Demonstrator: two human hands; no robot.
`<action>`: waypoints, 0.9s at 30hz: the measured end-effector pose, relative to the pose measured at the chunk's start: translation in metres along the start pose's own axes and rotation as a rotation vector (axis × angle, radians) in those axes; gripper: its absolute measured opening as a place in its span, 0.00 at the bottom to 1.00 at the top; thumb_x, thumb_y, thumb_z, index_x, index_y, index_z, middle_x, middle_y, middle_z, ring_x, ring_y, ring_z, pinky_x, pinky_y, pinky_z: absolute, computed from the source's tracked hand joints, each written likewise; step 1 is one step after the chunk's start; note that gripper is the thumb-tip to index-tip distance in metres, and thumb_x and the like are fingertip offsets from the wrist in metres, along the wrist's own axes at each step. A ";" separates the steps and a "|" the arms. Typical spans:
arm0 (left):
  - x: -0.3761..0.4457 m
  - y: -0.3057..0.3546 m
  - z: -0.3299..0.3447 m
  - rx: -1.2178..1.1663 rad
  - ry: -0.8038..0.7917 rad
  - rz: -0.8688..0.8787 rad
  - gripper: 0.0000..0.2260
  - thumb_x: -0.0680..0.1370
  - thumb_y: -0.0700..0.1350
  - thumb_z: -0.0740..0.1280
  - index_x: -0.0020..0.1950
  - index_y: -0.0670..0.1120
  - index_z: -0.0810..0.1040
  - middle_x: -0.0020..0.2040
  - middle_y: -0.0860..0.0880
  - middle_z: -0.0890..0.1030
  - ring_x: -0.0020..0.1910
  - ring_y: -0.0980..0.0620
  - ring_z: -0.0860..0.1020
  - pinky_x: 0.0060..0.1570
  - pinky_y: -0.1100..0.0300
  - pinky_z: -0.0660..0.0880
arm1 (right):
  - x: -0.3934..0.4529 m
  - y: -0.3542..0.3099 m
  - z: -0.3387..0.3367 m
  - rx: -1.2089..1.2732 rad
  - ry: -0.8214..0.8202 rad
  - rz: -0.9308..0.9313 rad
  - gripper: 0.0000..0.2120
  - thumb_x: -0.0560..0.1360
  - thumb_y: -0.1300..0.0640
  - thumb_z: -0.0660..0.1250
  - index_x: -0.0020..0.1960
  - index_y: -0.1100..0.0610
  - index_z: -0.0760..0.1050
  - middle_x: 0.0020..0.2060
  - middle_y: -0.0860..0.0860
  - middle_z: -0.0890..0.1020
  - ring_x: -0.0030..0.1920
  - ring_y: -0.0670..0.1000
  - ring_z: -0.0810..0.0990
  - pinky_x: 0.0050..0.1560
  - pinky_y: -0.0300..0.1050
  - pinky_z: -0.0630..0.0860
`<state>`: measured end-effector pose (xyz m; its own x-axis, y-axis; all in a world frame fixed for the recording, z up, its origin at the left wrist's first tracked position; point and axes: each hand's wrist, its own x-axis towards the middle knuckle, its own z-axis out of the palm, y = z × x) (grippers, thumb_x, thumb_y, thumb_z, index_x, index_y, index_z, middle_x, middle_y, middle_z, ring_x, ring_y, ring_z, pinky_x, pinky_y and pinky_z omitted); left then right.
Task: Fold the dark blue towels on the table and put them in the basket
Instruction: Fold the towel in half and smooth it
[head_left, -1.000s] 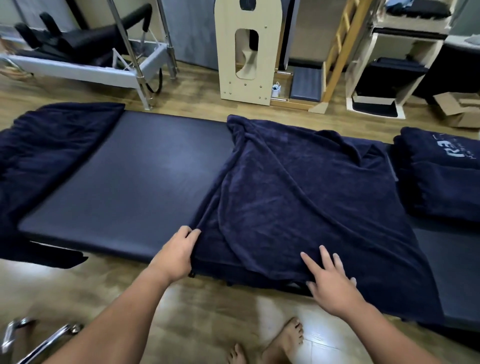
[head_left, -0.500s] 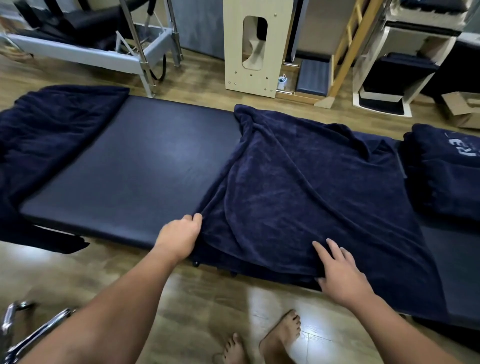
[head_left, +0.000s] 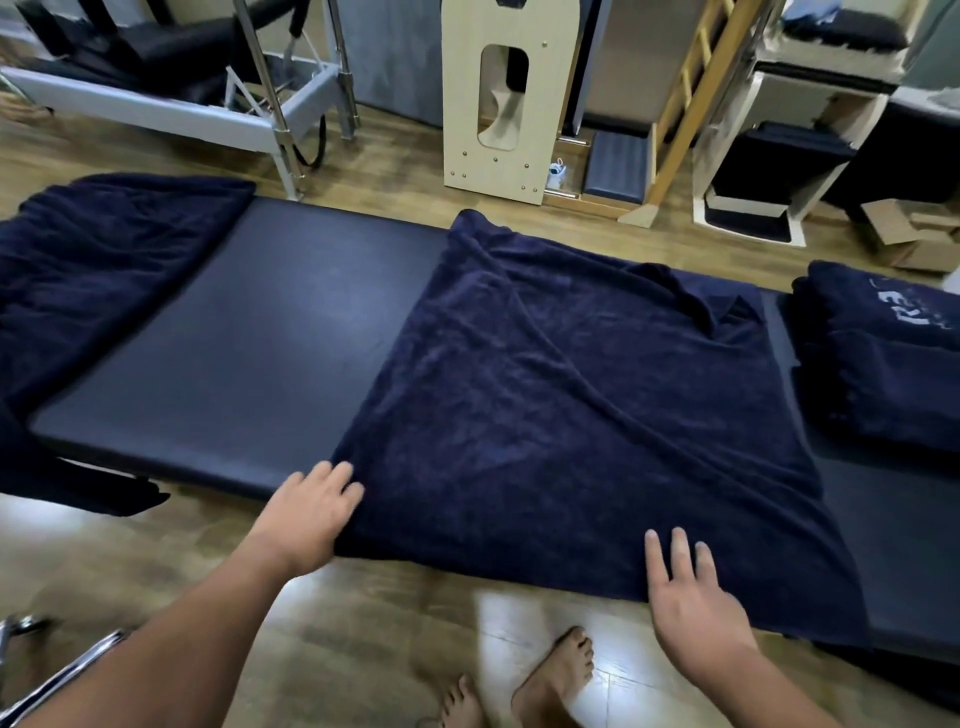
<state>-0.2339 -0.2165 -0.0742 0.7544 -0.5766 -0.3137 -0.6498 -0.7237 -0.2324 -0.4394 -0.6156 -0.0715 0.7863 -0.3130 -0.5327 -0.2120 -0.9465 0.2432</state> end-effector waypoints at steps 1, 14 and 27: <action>-0.002 0.000 -0.006 0.003 -0.090 -0.058 0.16 0.63 0.45 0.69 0.50 0.51 0.74 0.50 0.51 0.74 0.48 0.46 0.74 0.40 0.51 0.71 | -0.002 0.000 0.000 -0.006 -0.003 -0.001 0.39 0.73 0.65 0.46 0.78 0.60 0.29 0.81 0.61 0.43 0.80 0.65 0.49 0.59 0.46 0.77; 0.120 0.059 -0.098 -0.209 -0.157 0.023 0.25 0.79 0.54 0.62 0.75 0.50 0.62 0.74 0.43 0.63 0.70 0.40 0.66 0.61 0.43 0.72 | 0.055 0.031 -0.053 0.345 0.095 0.041 0.12 0.81 0.44 0.58 0.58 0.49 0.73 0.54 0.47 0.73 0.57 0.52 0.73 0.55 0.51 0.75; 0.329 0.144 -0.171 -0.461 -0.061 -0.120 0.30 0.82 0.56 0.56 0.80 0.65 0.44 0.83 0.48 0.41 0.80 0.37 0.36 0.71 0.24 0.46 | 0.199 0.136 -0.112 0.607 0.338 0.163 0.13 0.80 0.47 0.64 0.62 0.51 0.77 0.56 0.47 0.76 0.53 0.50 0.78 0.42 0.43 0.73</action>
<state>-0.0639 -0.5755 -0.0531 0.8060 -0.4651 -0.3662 -0.4390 -0.8846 0.1574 -0.2472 -0.7977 -0.0536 0.8333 -0.5055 -0.2239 -0.5503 -0.7971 -0.2485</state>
